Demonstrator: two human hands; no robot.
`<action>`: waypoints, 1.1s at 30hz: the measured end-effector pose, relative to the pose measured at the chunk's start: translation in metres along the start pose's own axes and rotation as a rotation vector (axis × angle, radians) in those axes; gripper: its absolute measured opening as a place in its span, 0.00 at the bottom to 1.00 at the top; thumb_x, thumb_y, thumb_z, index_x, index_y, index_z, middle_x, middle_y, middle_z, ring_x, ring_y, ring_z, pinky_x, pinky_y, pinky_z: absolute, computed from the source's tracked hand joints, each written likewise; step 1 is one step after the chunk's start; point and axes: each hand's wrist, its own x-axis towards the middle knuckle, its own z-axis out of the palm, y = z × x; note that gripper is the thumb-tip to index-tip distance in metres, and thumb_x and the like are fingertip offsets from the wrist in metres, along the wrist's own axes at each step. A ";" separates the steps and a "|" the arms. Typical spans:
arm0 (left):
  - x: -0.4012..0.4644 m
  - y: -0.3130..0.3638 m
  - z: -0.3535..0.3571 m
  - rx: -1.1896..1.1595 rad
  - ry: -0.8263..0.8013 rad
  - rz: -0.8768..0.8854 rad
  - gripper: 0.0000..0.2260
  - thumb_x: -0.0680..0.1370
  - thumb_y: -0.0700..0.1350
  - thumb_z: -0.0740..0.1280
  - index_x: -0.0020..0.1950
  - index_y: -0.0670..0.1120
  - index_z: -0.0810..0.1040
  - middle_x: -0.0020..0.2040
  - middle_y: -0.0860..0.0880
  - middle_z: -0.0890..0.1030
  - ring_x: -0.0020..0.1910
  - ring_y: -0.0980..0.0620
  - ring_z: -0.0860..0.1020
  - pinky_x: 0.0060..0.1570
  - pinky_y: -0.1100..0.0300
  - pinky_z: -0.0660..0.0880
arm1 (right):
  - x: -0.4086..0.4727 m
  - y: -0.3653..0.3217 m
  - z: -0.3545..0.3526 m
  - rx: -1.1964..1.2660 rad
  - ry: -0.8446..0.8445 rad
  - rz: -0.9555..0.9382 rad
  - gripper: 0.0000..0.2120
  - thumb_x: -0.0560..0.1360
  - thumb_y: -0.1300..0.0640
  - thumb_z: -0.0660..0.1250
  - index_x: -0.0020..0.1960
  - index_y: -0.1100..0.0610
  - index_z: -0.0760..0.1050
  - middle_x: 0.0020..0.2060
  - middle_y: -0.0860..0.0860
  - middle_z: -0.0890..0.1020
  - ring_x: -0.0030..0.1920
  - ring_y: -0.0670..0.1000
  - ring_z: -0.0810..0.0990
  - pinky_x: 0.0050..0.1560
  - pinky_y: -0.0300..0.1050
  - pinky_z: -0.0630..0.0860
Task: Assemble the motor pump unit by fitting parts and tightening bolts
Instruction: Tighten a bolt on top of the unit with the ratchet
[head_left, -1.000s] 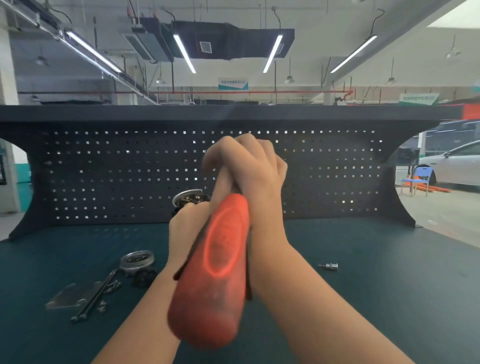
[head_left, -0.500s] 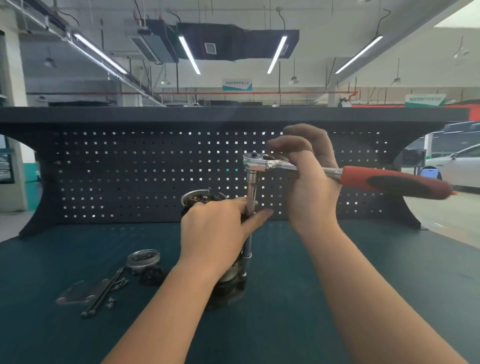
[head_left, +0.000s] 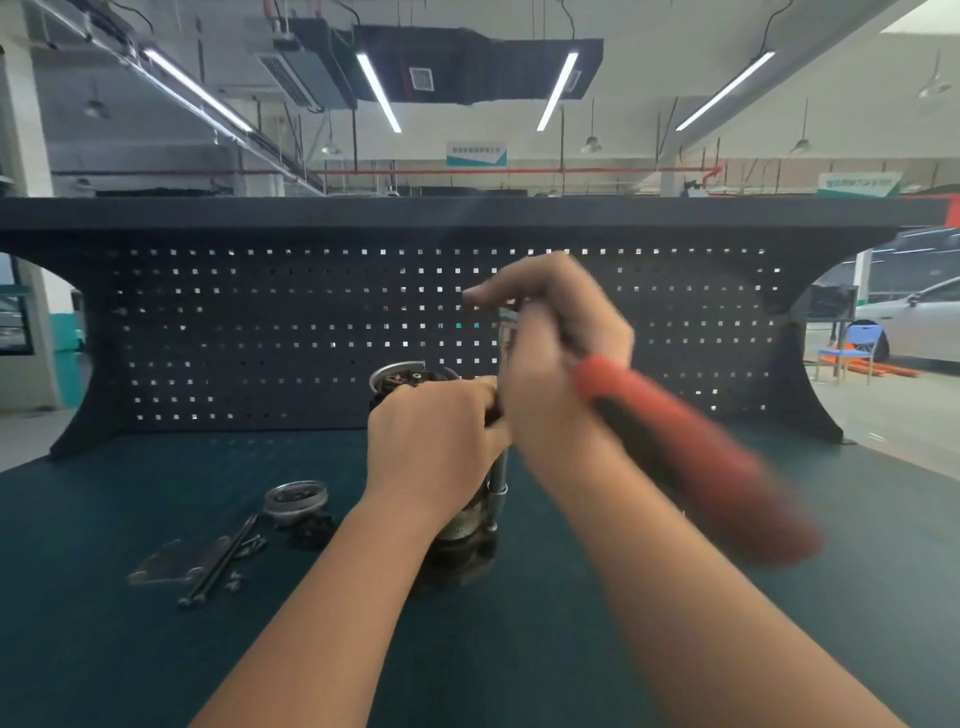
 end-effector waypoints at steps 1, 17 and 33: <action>0.002 0.002 -0.002 0.033 0.017 -0.004 0.17 0.76 0.56 0.52 0.41 0.53 0.79 0.29 0.54 0.76 0.27 0.52 0.65 0.26 0.63 0.55 | 0.006 0.003 -0.004 0.151 0.046 0.130 0.14 0.68 0.71 0.54 0.37 0.58 0.76 0.34 0.54 0.82 0.35 0.49 0.81 0.40 0.39 0.75; 0.007 0.003 0.000 0.025 -0.027 -0.036 0.21 0.68 0.65 0.48 0.34 0.56 0.75 0.24 0.56 0.64 0.25 0.57 0.61 0.27 0.63 0.54 | 0.008 0.002 -0.006 -0.151 0.300 0.055 0.17 0.65 0.69 0.55 0.32 0.48 0.72 0.35 0.50 0.79 0.39 0.55 0.78 0.44 0.54 0.75; 0.008 -0.002 0.007 0.044 -0.019 -0.013 0.25 0.73 0.71 0.48 0.52 0.62 0.80 0.30 0.55 0.78 0.32 0.54 0.74 0.26 0.63 0.56 | 0.033 0.027 -0.039 0.653 0.194 0.626 0.18 0.72 0.75 0.52 0.33 0.58 0.71 0.32 0.55 0.79 0.40 0.58 0.81 0.42 0.47 0.76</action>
